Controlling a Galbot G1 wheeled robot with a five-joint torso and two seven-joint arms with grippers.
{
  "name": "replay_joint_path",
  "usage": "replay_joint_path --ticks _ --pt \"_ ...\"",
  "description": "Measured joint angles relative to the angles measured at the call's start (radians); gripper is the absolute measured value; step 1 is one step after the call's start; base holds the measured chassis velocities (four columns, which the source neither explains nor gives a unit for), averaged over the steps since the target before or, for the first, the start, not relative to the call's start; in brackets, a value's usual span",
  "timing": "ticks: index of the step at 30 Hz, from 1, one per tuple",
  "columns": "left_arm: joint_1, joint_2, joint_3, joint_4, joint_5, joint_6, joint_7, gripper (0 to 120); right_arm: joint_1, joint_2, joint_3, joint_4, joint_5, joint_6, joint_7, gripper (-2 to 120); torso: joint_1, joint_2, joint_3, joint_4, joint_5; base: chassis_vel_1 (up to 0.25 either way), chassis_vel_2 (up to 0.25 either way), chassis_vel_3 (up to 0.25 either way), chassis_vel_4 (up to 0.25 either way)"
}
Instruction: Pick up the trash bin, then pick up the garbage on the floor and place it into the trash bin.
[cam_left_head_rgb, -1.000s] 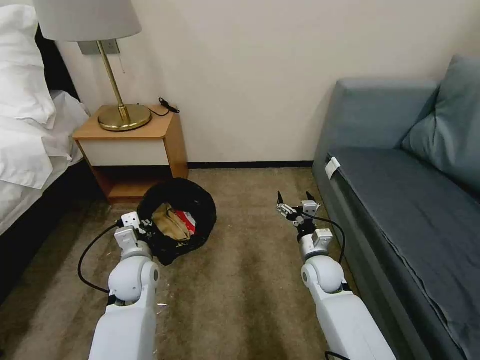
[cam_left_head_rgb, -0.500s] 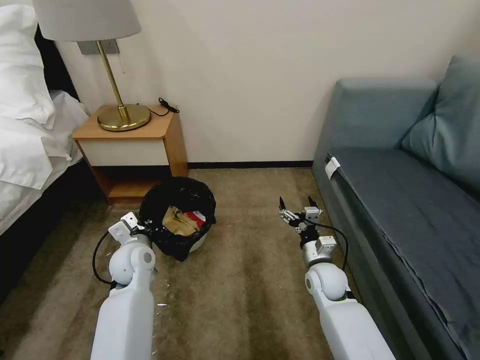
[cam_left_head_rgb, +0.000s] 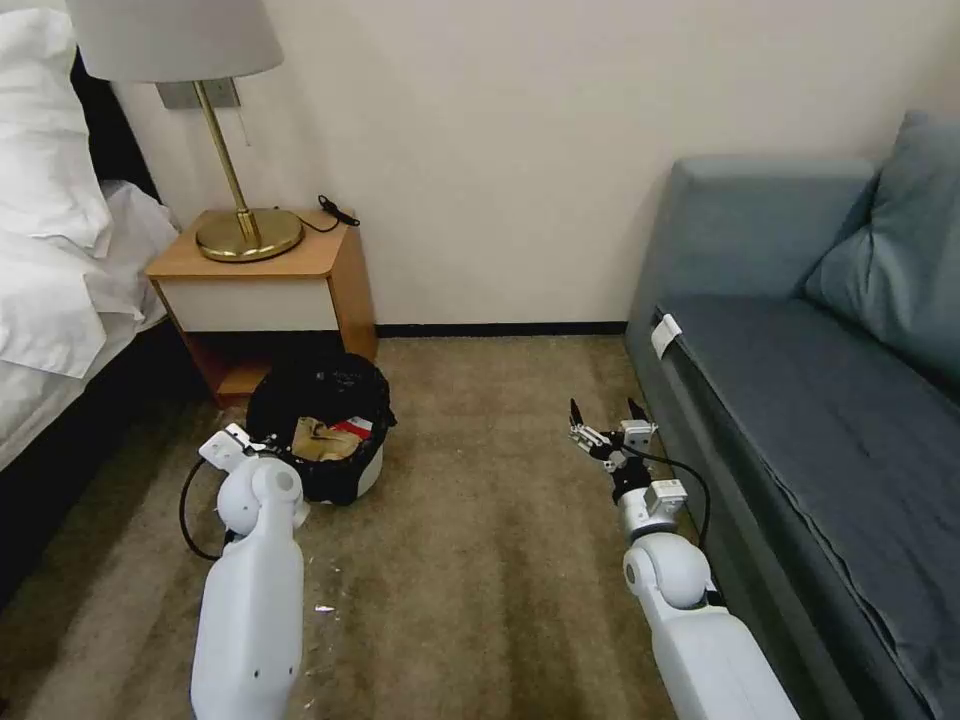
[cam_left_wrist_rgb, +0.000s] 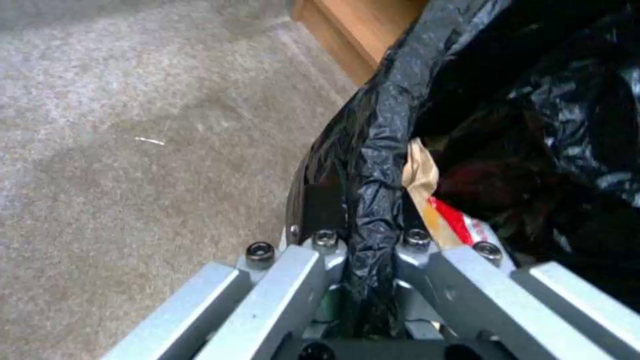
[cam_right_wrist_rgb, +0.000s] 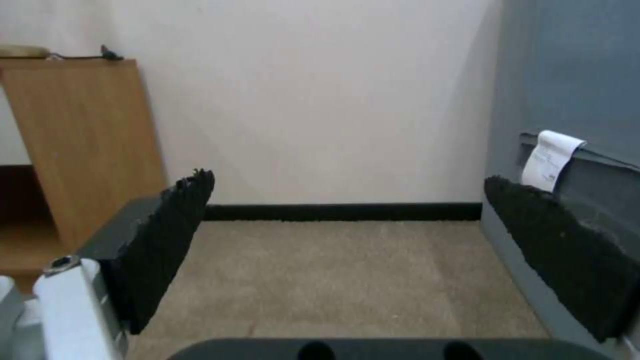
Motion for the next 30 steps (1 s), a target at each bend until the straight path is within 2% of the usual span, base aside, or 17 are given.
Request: replay_joint_path --ticks 6,8,10,11,14,16,17,18,20,22,26,27,28,29,30 --pt "-0.004 0.013 0.000 0.016 -0.019 -0.005 -0.006 4 -0.012 0.001 0.010 -0.001 -0.002 0.010 -0.011 100 0.000 0.000 0.000 0.0000 -0.0002 0.000 0.000 0.000 0.000" --pt "0.001 0.014 0.002 0.016 -0.020 -0.005 -0.009 15 -0.012 0.003 0.010 -0.003 -0.002 0.010 -0.010 100 0.000 0.000 0.000 0.0000 -0.0003 0.000 0.000 0.000 0.000" --pt "0.002 0.014 0.002 0.016 -0.020 -0.005 -0.011 18 -0.012 0.004 0.010 -0.004 -0.002 0.010 -0.009 100 0.000 0.000 0.000 -0.0001 -0.0002 0.000 0.000 0.000 0.000" --pt "0.003 0.014 0.002 0.016 -0.020 -0.005 -0.012 25 -0.012 0.005 0.010 -0.004 -0.002 0.010 -0.008 100 0.000 0.000 0.000 0.0000 0.0000 0.000 0.000 0.000 0.000" --pt "0.006 0.015 0.002 0.015 -0.019 -0.005 -0.013 31 -0.013 0.006 0.010 -0.004 -0.002 0.010 -0.008 100 0.000 0.000 0.000 0.0000 -0.0002 0.000 0.000 0.000 0.000" --pt "0.011 0.016 0.001 0.011 -0.018 -0.005 -0.013 43 -0.015 0.010 0.007 -0.001 -0.002 0.010 -0.007 100 0.000 0.000 0.000 0.0000 -0.0002 0.000 0.000 0.000 0.000" --pt "0.011 0.016 0.001 0.011 -0.018 -0.005 -0.013 43 -0.015 0.010 0.007 -0.001 -0.002 0.010 -0.007 100 0.000 0.000 0.000 0.0000 -0.0002 0.000 0.000 0.000 0.000" --pt "0.015 0.016 0.001 0.006 -0.018 -0.005 -0.012 50 -0.015 0.011 0.005 0.000 -0.004 0.010 -0.007 100 0.000 0.000 0.000 0.0000 -0.0002 0.000 0.000 0.000 0.000" --pt "0.018 0.017 0.000 0.000 -0.018 -0.005 -0.012 53 -0.015 0.011 0.003 0.000 -0.005 0.009 -0.007 100 0.000 0.000 0.000 0.0000 -0.0003 0.000 0.000 0.000 0.000" --pt "0.025 0.020 0.000 -0.022 -0.017 0.003 -0.012 66 -0.014 0.011 0.001 -0.002 -0.006 0.009 -0.007 100 0.000 0.000 0.000 0.0000 -0.0003 0.000 0.000 0.000 0.000" --pt "0.037 0.027 0.003 -0.054 -0.002 0.017 -0.001 75 -0.013 0.011 0.002 -0.004 -0.006 0.008 -0.007 100 0.000 0.000 0.000 0.0000 -0.0003 0.000 0.000 0.000 0.000" --pt "0.056 0.035 0.004 -0.088 0.041 0.040 0.059 83 -0.012 0.012 0.003 -0.004 -0.006 0.007 -0.007 100 0.000 0.000 0.000 0.0000 -0.0003 0.000 0.000 0.000 0.000" --pt "0.072 0.041 0.004 -0.112 0.085 0.060 0.127 86 -0.012 0.013 0.004 -0.004 -0.005 0.007 -0.006 100 0.000 0.000 0.000 0.0000 -0.0002 0.000 0.000 0.000 0.000" --pt "0.072 0.041 0.004 -0.112 0.085 0.060 0.127 86 -0.012 0.013 0.004 -0.004 -0.005 0.007 -0.006 100 0.000 0.000 0.000 0.0000 -0.0002 0.000 0.000 0.000 0.000" --pt "0.096 0.050 0.000 -0.142 0.155 0.077 0.237 91 -0.012 0.015 0.006 -0.003 -0.005 0.006 -0.004 100 0.000 0.000 0.000 0.0000 -0.0003 0.000 0.000 0.000 0.000"
